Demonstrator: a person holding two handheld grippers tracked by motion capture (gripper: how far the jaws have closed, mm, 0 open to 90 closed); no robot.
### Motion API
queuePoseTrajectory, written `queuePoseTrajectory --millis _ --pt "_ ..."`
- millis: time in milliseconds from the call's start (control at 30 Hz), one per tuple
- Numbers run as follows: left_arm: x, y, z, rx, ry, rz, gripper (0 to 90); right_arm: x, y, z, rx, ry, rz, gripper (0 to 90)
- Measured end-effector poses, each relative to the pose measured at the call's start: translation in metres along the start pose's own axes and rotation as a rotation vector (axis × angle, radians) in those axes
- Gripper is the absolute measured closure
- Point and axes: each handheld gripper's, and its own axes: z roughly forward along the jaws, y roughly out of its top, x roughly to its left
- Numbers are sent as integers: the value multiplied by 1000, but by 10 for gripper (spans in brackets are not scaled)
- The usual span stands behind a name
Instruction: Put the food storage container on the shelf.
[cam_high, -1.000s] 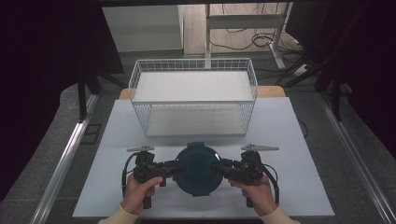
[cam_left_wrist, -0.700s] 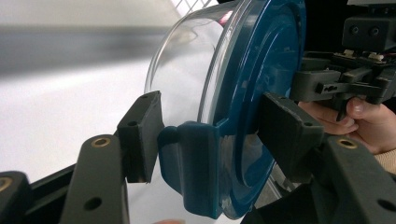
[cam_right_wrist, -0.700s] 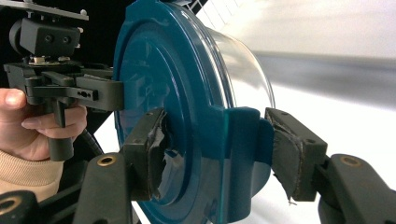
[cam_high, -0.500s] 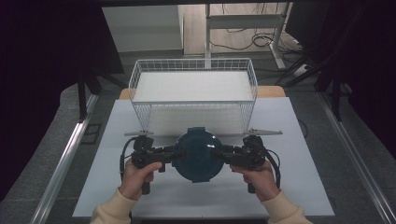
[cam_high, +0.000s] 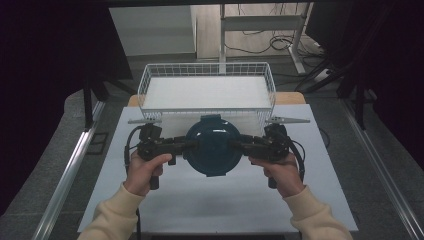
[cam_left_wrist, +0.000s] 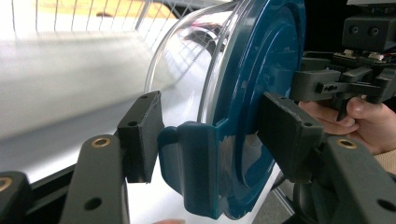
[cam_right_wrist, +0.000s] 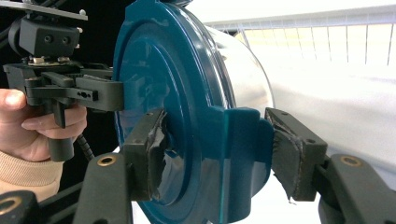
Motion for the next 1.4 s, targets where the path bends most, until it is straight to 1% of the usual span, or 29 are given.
queuePoseTrajectory --millis 133,267,433,500,667,733,800,833,900,933,967,1000,1033,1100,1200,1233,1333,1367,1400 --pt "-5 15 -5 -12 4 25 408 3 16 -2 -12 0 -22 410" --pt "-9 30 -9 -19 8 43 408 7 33 -5 -10 2 -35 410" --pt "-11 44 -12 -26 9 45 408 9 50 -6 -8 3 -51 411" --pt "-11 49 -14 -25 15 48 409 9 57 -5 1 7 -51 411" --pt "-12 63 -17 -26 24 57 410 8 70 -3 -3 16 -57 411" --pt "-12 66 -17 -25 25 64 411 7 76 -3 -3 17 -68 411" --pt "-11 70 -17 -25 22 62 411 7 80 -2 0 17 -69 411" --pt "-10 72 -17 -27 20 54 411 7 82 -2 2 17 -68 411" --pt "-8 77 -17 -22 17 56 411 6 87 -1 2 14 -70 410" --pt "-8 77 -17 -22 17 56 411 6 87 -1 2 14 -70 410" --pt "-7 82 -16 -16 16 60 412 5 91 0 1 14 -69 411" --pt "-7 82 -16 -16 16 60 412 5 91 0 1 14 -69 411" --pt "-6 88 -17 -12 19 67 412 3 96 1 -4 17 -71 411" --pt "-6 91 -17 -10 19 68 412 3 97 2 -5 18 -71 411" --pt "-5 99 -16 -11 13 68 414 2 107 1 -5 19 -75 411" --pt "-5 103 -16 -14 12 69 415 2 113 1 -3 16 -84 411" --pt "-4 108 -16 -17 12 75 415 1 119 1 -5 16 -89 411" --pt "-2 113 -16 -20 10 84 415 0 124 2 -3 15 -95 411" --pt "-2 115 -16 -21 9 80 415 0 126 3 -5 15 -98 411"
